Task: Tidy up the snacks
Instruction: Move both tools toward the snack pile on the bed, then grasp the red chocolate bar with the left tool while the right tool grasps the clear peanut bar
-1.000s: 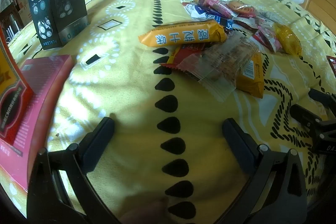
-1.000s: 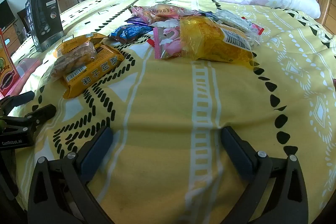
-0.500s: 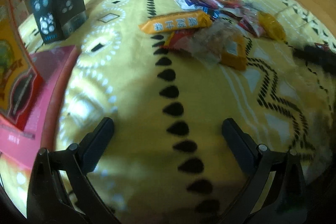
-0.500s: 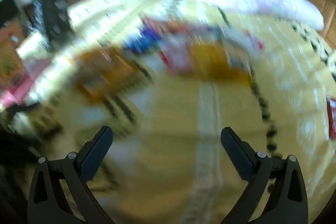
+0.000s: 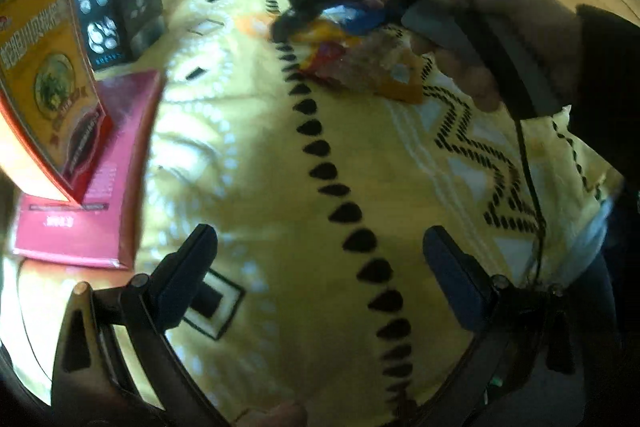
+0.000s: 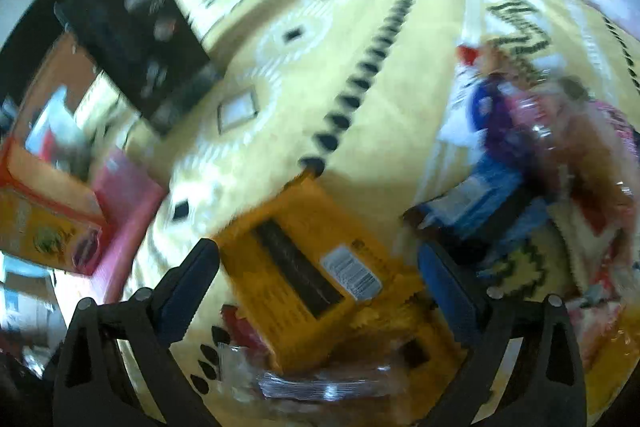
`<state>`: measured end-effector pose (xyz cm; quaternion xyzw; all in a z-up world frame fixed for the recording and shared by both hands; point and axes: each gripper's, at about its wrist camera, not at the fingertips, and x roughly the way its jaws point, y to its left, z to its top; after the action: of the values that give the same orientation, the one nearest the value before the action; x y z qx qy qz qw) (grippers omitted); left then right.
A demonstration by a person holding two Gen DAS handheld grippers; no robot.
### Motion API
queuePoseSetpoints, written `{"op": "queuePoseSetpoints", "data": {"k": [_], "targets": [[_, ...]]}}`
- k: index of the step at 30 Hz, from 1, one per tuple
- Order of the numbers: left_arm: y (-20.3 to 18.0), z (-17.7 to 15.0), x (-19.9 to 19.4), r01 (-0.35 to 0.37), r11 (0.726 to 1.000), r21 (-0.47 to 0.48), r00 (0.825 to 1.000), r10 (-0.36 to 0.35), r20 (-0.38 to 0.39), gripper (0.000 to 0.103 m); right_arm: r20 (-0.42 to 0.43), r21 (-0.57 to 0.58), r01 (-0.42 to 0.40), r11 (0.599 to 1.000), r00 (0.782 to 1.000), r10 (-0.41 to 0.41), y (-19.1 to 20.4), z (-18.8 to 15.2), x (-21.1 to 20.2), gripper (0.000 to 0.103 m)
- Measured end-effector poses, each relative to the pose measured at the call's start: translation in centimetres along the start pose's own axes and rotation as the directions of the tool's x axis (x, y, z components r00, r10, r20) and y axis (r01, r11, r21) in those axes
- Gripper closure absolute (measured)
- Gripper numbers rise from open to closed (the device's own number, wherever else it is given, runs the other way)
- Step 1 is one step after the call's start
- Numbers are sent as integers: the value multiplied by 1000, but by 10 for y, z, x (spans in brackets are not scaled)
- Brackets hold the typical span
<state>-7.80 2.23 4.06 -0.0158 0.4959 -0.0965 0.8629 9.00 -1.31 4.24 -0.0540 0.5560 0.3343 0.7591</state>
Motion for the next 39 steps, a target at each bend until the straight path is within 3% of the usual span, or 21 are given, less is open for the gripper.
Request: {"op": "queuePoseSetpoints", "data": {"k": [2, 4, 7, 10, 12, 15, 16, 17, 18, 22, 24, 25, 27, 31, 35, 37, 39], "targets": [[0, -2, 0, 67, 998, -17, 998, -67, -9, 0, -28, -50, -89, 995, 996, 88, 20, -15, -8, 3], [0, -3, -2, 110, 994, -26, 994, -110, 10, 0, -42, -108, -180, 978, 983, 177, 40, -36, -27, 10], [3, -5, -11, 139, 990, -37, 989, -137, 56, 0, 73, -80, -161, 984, 983, 167, 31, -63, -70, 10], [5, -5, -25, 125, 991, -42, 986, -120, 116, 0, 192, 123, -42, 992, 981, 17, -2, -92, -100, 8], [4, -3, -34, 111, 993, -40, 983, -103, 155, 0, 220, 288, -85, 954, 975, 21, -17, -112, -103, 8], [2, 4, -44, 65, 998, -16, 978, -60, 198, 0, 207, 328, -88, 941, 978, 19, -14, -116, -88, 13], [1, 7, -47, 56, 998, -12, 977, -52, 208, 0, 206, 343, -82, 936, 979, 10, -15, -113, -83, 20], [1, 7, -49, 51, 999, -11, 975, -47, 216, 0, 206, 346, -64, 936, 978, -9, -14, -108, -78, 26], [3, 8, -54, 50, 999, -14, 973, -45, 226, 0, 194, 341, 2, 940, 978, -73, -12, -100, -71, 26], [13, 7, -58, 40, 999, -28, 971, -32, 237, 0, 172, 317, 128, 940, 967, -189, -12, -87, -55, 25], [16, 7, -56, 45, 998, -39, 973, -34, 228, 0, 165, 257, 190, 948, 957, -237, -8, -81, -50, 34], [16, 7, -55, 45, 998, -41, 974, -34, 224, 0, 159, 228, 220, 948, 953, -259, -7, -82, -50, 48], [15, 7, -55, 50, 998, -33, 973, -42, 226, 0, 150, 220, 198, 955, 961, -234, -12, -93, -58, 52], [9, 17, -46, 68, 998, -15, 973, -63, 222, 0, 112, 218, 234, 947, 958, -263, -25, -129, -84, 55], [4, 49, -20, 88, 996, 3, 975, -87, 204, 1, 77, 228, 263, 938, 955, -287, -42, -162, -102, 55], [8, 65, -3, 81, 996, -23, 977, -75, 200, 7, 60, 245, 235, 941, 965, -256, -52, -177, -103, 55], [12, 78, 13, 63, 997, -49, 982, -53, 183, 21, 67, 249, 212, 945, 970, -235, -56, -185, -103, 56]]}}
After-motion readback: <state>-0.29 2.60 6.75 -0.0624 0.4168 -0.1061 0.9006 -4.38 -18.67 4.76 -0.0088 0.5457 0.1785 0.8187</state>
